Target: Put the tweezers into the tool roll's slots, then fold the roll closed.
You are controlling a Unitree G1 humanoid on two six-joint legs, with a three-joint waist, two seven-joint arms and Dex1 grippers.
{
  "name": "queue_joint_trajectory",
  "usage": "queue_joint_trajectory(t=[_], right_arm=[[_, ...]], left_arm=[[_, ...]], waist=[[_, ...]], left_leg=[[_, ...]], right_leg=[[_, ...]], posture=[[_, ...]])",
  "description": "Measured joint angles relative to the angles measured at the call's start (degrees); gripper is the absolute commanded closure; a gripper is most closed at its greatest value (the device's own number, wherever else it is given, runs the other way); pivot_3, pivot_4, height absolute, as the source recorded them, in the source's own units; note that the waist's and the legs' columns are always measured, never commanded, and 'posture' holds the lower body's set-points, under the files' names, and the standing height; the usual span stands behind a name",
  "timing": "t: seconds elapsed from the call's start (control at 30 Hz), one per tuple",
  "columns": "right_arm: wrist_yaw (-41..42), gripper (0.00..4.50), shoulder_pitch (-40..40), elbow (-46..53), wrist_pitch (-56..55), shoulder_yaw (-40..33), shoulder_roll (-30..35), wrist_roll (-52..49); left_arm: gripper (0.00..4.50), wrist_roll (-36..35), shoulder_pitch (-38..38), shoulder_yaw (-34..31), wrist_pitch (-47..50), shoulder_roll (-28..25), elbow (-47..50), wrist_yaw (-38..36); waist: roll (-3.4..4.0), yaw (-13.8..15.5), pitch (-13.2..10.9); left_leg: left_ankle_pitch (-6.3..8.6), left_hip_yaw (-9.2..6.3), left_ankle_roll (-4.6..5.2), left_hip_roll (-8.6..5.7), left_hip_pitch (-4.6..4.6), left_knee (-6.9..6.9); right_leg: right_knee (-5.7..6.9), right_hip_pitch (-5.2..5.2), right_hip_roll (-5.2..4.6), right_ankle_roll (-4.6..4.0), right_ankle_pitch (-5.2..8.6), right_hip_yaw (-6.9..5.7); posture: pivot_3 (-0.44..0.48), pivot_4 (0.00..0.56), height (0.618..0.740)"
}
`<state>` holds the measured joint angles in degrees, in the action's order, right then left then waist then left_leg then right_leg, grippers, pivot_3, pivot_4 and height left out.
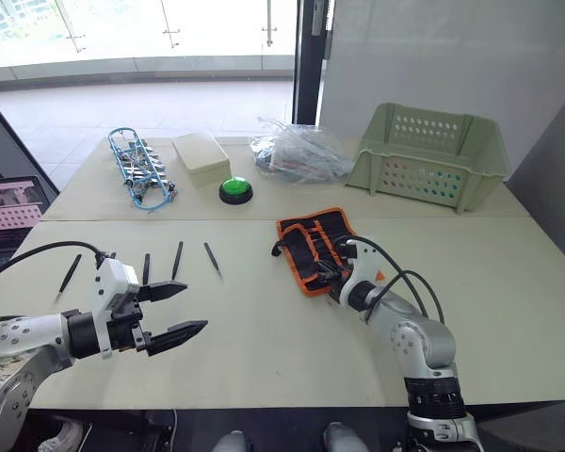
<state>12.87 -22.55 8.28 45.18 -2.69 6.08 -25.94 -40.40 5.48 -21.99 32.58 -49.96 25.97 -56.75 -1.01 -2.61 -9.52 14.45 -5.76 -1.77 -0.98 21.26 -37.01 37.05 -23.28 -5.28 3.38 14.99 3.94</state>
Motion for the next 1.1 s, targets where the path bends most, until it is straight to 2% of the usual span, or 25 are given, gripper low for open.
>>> queue_joint_trajectory(t=[0.13,0.27,0.33,0.43,0.57,0.73,1.07,1.1], right_arm=[[5.11,4.47,0.00,0.95,0.48,2.23,4.25,-0.10],[10.76,4.47,-0.27,1.90,2.12,4.07,8.67,-0.48],[12.89,4.47,-0.29,2.91,3.31,4.37,10.31,-1.46],[15.13,4.47,0.08,6.71,6.34,5.11,12.58,-3.13],[17.08,4.47,1.31,11.86,10.30,6.85,14.57,-5.83],[16.90,4.47,2.66,16.09,13.88,7.11,14.98,-8.37],[14.48,4.47,3.93,19.88,17.83,6.75,13.46,-11.49],[14.33,4.49,3.94,19.98,17.89,6.75,13.38,-11.51]], left_arm=[[0.00,1.28,-1.76,2.15,-0.35,-0.02,-0.93,-0.11],[0.00,7.96,-5.44,8.63,-4.88,-1.25,-6.09,-1.71],[0.00,12.19,-9.61,11.93,-8.51,-1.71,-11.17,-2.93],[0.00,19.55,-19.73,18.14,-15.07,-1.11,-20.34,-3.79],[0.00,28.48,-31.99,26.20,-24.74,2.96,-32.44,-5.51],[0.00,35.88,-43.11,33.84,-35.01,9.13,-45.32,-8.18],[0.00,45.59,-56.75,39.48,-50.70,19.75,-65.83,-5.91],[0.26,45.76,-57.11,39.66,-51.77,20.25,-66.82,-6.33]], waist=[[0.00,-0.06,0.00],[0.00,0.01,0.00],[0.00,0.12,0.00],[-0.02,0.46,0.00],[-0.06,0.32,0.02],[-0.10,0.01,0.03],[-0.12,0.10,0.04],[-0.12,0.07,0.04]], left_leg=[[0.00,0.00,0.00,0.00,-0.01,0.00],[0.00,0.00,0.01,-0.01,0.00,0.00],[-0.01,0.00,0.00,-0.01,0.01,0.00],[-0.01,-0.02,0.00,-0.04,0.02,-0.02],[-0.01,-0.02,0.01,-0.05,0.09,-0.04],[-0.01,-0.07,0.02,-0.05,0.25,-0.21],[0.00,-0.22,0.06,-0.15,1.12,-0.90],[0.00,-0.22,0.06,-0.15,1.13,-0.90]], right_leg=[[-0.01,0.01,0.00,0.00,0.00,0.00],[-0.03,0.02,0.01,0.00,0.00,-0.01],[-0.05,0.02,0.02,0.00,0.00,-0.03],[-0.04,0.06,0.00,0.00,0.00,-0.05],[-0.05,0.03,-0.01,0.01,0.00,-0.06],[0.00,-0.07,0.01,0.01,0.00,-0.10],[0.23,-0.69,-0.02,0.09,-0.05,-0.19],[0.27,-0.73,-0.02,0.09,-0.05,-0.19]], posture=[[0.000,0.150,0.740],[0.000,0.150,0.740],[0.000,0.150,0.740],[0.000,0.150,0.740],[0.000,0.150,0.740],[0.000,0.150,0.740],[0.000,0.150,0.740],[0.000,0.150,0.740]])
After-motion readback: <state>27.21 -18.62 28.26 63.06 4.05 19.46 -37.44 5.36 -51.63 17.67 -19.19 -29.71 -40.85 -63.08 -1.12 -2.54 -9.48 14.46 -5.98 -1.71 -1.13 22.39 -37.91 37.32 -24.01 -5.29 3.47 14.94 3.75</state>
